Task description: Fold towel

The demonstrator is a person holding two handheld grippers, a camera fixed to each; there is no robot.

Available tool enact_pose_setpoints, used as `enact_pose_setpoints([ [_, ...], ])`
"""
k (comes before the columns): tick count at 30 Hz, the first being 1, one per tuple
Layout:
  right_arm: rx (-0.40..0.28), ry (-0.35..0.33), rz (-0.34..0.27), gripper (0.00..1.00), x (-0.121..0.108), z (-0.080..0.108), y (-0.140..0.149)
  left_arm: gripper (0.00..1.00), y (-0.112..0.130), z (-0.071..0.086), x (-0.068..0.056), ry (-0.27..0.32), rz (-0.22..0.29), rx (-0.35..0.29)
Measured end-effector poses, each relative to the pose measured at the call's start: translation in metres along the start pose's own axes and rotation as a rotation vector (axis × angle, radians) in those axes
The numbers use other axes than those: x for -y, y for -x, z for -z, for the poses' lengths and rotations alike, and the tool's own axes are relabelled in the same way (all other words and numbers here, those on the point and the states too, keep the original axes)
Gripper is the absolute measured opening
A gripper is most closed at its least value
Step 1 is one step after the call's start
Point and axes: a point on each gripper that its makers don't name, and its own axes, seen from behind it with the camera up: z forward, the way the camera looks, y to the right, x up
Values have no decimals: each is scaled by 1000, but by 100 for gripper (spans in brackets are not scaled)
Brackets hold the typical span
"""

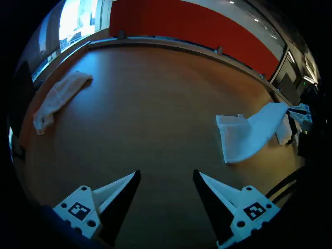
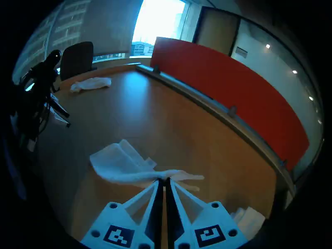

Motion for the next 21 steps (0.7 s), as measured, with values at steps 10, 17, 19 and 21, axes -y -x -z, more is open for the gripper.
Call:
enact_pose_setpoints([
  [10, -11, -33, 18, 6, 12, -9, -8, 94, -2, -2, -3, 0, -5, -1],
  [17, -21, -63, 33, 6, 24, -17, -16, 94, -5, -2, -4, -1, -6, -6],
  [19, -23, -75, 38, 6, 29, -19, -18, 94, -6, -1, -4, -1, -5, -7],
  [21, -25, -88, 44, 6, 35, -22, -20, 94, -6, -1, -4, -2, -4, -8],
])
